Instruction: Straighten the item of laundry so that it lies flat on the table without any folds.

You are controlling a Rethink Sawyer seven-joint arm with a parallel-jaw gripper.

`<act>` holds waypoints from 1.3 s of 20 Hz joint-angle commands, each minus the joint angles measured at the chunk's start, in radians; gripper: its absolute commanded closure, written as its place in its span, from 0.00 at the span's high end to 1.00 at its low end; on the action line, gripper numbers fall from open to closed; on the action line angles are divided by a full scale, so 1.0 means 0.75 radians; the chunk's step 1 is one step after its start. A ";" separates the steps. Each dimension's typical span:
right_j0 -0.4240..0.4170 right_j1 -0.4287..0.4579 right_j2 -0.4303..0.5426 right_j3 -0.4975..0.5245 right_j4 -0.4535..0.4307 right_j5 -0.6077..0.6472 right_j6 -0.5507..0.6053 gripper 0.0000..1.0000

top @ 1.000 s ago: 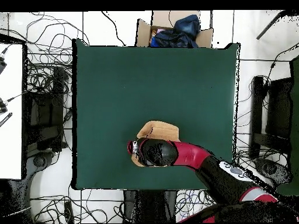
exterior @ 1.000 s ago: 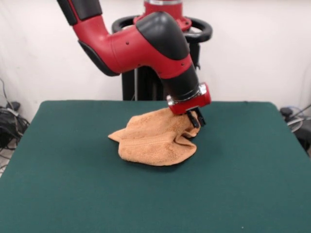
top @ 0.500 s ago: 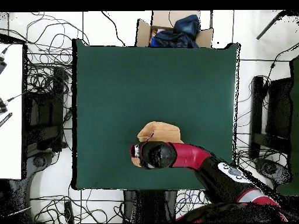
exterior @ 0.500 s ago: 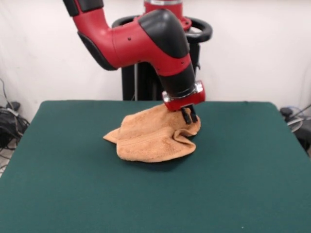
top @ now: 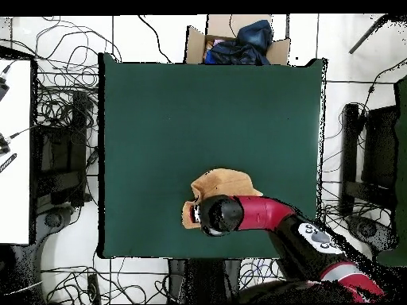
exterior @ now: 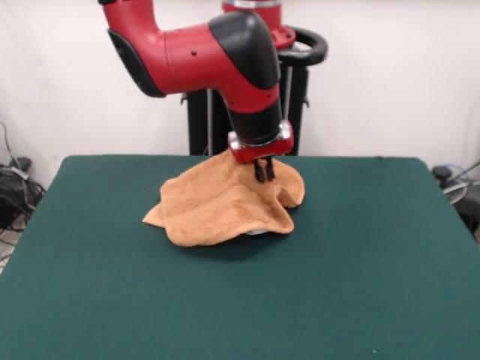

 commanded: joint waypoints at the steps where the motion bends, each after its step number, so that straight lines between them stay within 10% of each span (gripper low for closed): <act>1: 0.048 0.004 -0.132 -0.204 -0.129 0.176 -0.017 0.00; 14: 0.046 0.020 -0.135 -0.232 -0.183 0.178 0.002 0.00; 26: -0.100 0.089 0.120 0.011 0.174 -0.001 0.146 0.00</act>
